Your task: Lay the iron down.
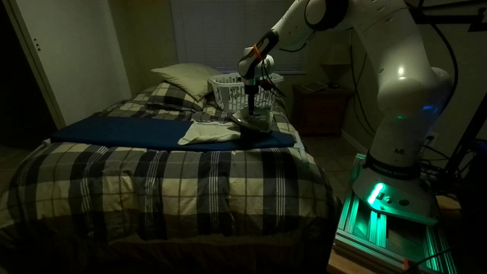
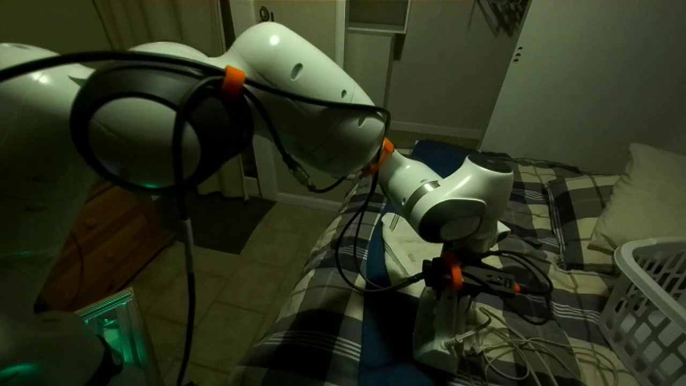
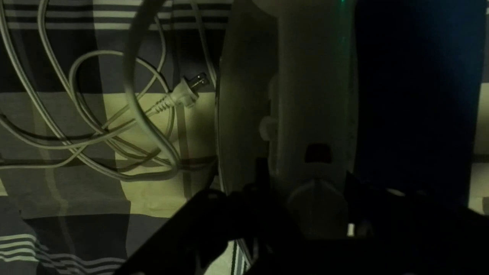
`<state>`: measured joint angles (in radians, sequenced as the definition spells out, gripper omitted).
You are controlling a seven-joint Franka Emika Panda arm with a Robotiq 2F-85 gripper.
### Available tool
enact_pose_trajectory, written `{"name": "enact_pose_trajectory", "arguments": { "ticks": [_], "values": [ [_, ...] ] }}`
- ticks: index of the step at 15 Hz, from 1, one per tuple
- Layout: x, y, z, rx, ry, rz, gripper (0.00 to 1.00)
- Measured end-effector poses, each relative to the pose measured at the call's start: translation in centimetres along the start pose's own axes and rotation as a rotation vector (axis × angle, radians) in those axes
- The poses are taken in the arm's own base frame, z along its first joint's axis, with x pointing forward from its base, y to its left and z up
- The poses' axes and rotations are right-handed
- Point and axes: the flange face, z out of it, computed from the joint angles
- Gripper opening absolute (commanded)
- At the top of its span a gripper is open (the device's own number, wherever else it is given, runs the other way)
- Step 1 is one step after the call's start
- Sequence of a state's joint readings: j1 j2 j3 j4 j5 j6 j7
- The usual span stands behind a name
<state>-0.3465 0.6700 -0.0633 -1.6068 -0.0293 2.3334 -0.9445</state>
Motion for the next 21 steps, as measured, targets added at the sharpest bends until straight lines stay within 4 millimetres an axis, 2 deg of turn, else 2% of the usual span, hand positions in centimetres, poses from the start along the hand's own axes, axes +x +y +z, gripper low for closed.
{"name": "enact_pose_trajectory", "arguments": {
  "ticks": [2, 3, 6, 11, 12, 16, 21],
  "values": [
    [1.0, -0.2, 0.5, 0.018, -0.005, -0.022, 0.15],
    [1.5, -0.3, 0.8, 0.027, -0.008, -0.029, 0.40],
    [2.9, -0.7, 1.6, 0.035, -0.005, -0.048, 0.40],
    [3.1, -0.5, 1.7, 0.037, -0.006, -0.049, 0.40],
    [3.1, -0.5, 1.7, 0.038, -0.006, -0.049, 0.15],
    [3.2, -1.0, 2.6, 0.051, -0.011, -0.055, 0.15],
    [4.9, -2.3, 3.5, 0.086, -0.050, -0.111, 0.15]
  ]
}}
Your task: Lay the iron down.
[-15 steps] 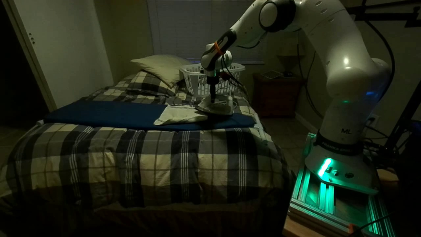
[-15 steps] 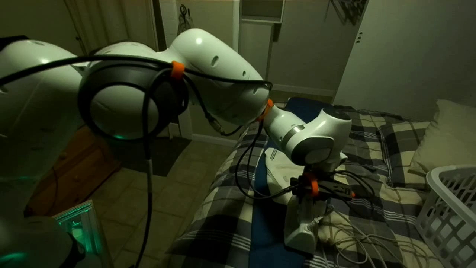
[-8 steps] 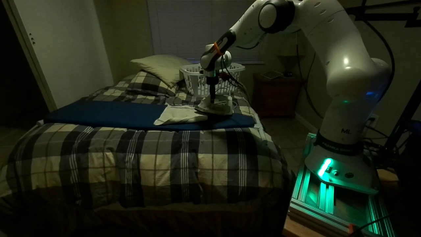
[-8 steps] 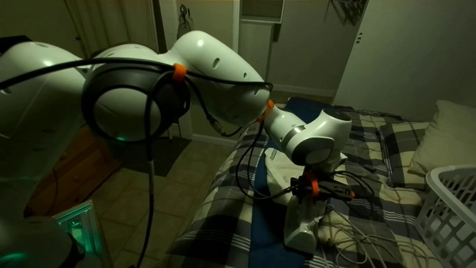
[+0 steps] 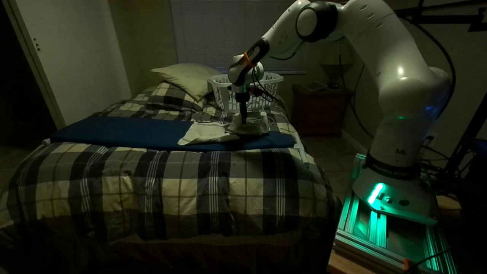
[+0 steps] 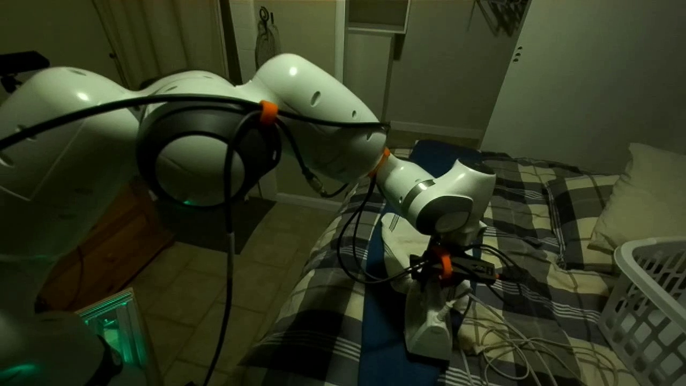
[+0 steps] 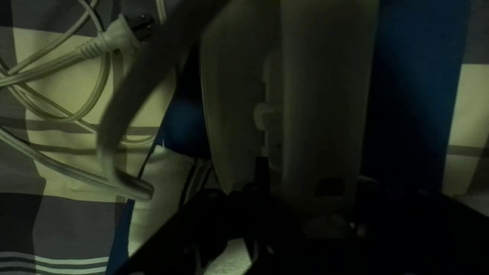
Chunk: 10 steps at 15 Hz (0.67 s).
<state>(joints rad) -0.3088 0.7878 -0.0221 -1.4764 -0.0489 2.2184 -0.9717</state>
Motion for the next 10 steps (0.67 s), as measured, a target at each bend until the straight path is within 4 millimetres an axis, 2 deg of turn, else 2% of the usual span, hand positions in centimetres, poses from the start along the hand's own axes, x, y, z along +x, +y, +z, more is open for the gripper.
{"name": "enact_pose_trajectory", "arguments": {
  "ticks": [10],
  "values": [
    [4.5, -3.8, 0.5, 0.136, -0.060, -0.139, 0.15]
  ]
}}
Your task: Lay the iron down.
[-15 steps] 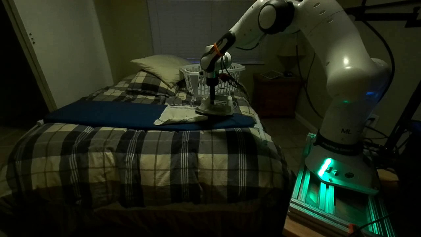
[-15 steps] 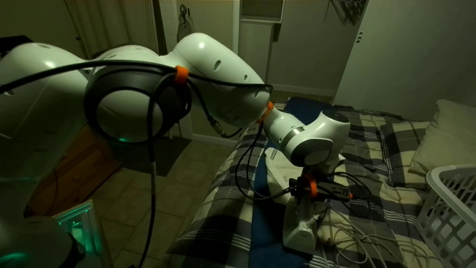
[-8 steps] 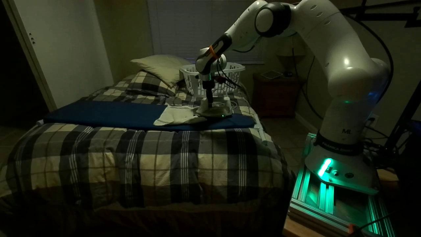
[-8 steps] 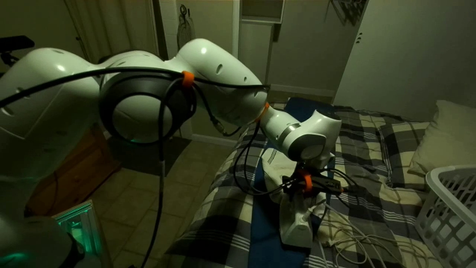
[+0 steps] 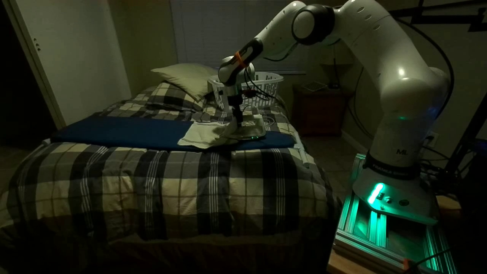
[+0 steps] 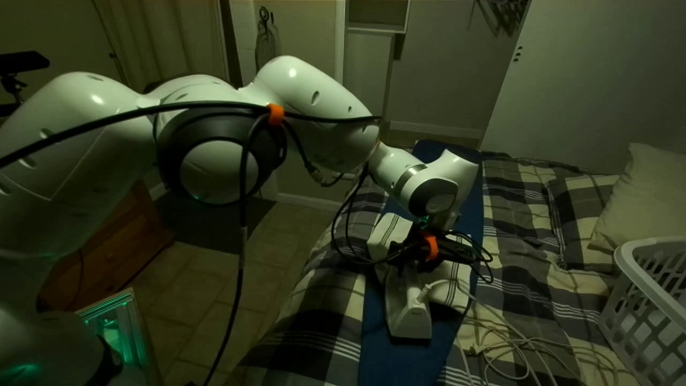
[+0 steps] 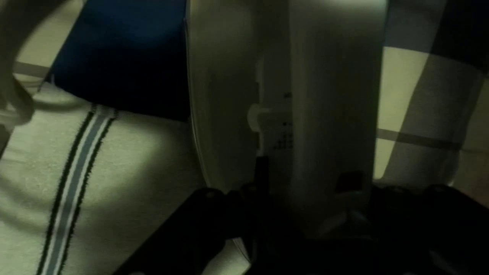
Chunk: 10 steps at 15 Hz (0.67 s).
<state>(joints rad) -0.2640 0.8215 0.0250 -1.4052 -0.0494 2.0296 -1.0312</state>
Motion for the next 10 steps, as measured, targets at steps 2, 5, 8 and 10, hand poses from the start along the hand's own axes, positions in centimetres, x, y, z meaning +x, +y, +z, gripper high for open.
{"name": "enact_pose_trajectory", "arguments": {
  "ticks": [2, 5, 8, 10],
  "values": [
    [0.5, -0.7, 0.2, 0.036, -0.015, -0.010, 0.15],
    [0.7, -1.4, 0.4, 0.070, -0.035, -0.018, 0.15],
    [0.7, -1.8, 0.6, 0.095, -0.048, -0.031, 0.15],
    [0.8, -2.0, 0.7, 0.109, -0.053, -0.059, 0.15]
  ]
}}
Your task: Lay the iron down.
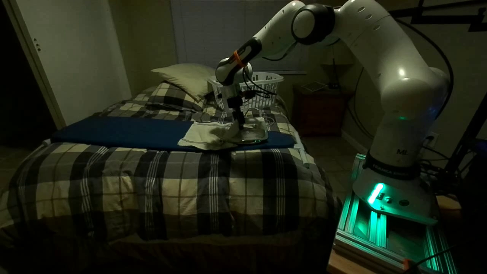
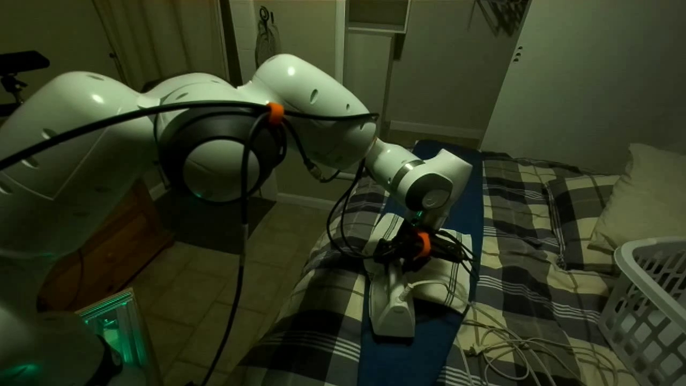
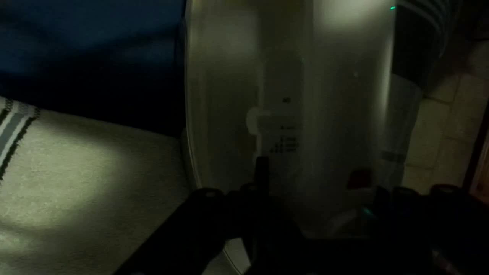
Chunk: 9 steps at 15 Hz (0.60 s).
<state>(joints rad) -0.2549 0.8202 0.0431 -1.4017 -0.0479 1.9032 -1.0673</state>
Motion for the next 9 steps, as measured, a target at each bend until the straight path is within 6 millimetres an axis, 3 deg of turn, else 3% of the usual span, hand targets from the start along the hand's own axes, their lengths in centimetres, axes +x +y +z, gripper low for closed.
{"name": "enact_pose_trajectory", "arguments": {
  "ticks": [9],
  "values": [
    [-0.5, -1.3, 0.4, 0.042, -0.025, -0.087, 0.15]
  ]
}}
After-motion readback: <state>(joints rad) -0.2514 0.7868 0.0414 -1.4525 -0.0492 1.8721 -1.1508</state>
